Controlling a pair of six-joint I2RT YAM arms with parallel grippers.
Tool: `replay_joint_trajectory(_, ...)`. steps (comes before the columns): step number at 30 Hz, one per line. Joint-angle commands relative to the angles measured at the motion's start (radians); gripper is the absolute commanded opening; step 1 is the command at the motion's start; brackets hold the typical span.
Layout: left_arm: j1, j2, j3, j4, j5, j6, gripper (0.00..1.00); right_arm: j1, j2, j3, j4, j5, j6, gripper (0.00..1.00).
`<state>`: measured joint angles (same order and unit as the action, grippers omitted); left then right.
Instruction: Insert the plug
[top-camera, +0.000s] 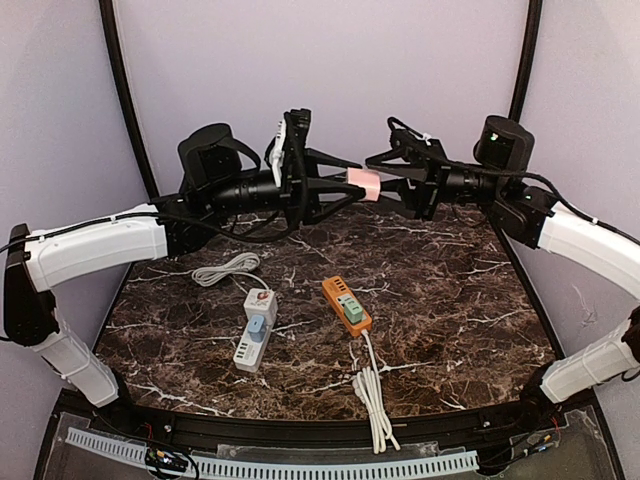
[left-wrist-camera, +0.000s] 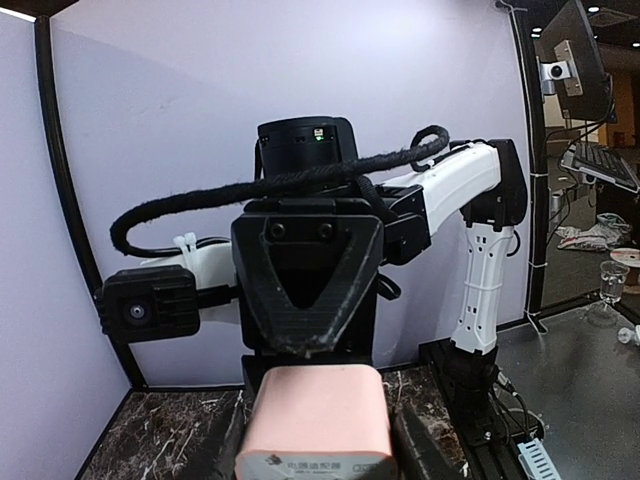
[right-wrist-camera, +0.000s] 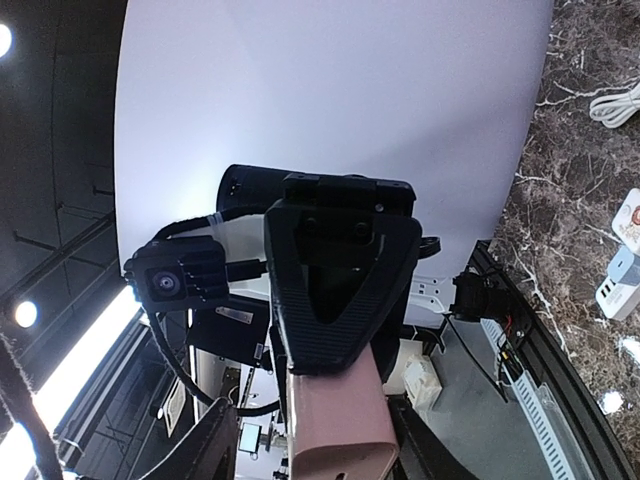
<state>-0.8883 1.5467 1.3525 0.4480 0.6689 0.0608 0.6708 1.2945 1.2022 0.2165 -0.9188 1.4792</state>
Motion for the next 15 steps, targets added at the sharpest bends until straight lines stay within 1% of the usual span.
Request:
replay_joint_trajectory(1,0.005,0.006,0.032,0.002,-0.010,0.029,0.01,0.007,0.000,0.004,0.037,-0.027,0.004,0.46)
replay_joint_trajectory(4,0.005,0.009,0.035,-0.002,-0.019,0.037,0.01,0.007,-0.002,0.001,0.034,-0.028,0.004,0.40)
replay_joint_trajectory(9,0.005,0.014,0.037,-0.003,-0.016,0.040,0.01,0.007,0.002,0.006,0.032,-0.029,0.005,0.33)
replay_joint_trajectory(15,0.005,0.015,0.036,-0.005,-0.025,0.050,0.01,0.007,0.001,0.010,0.032,-0.034,0.009,0.32)
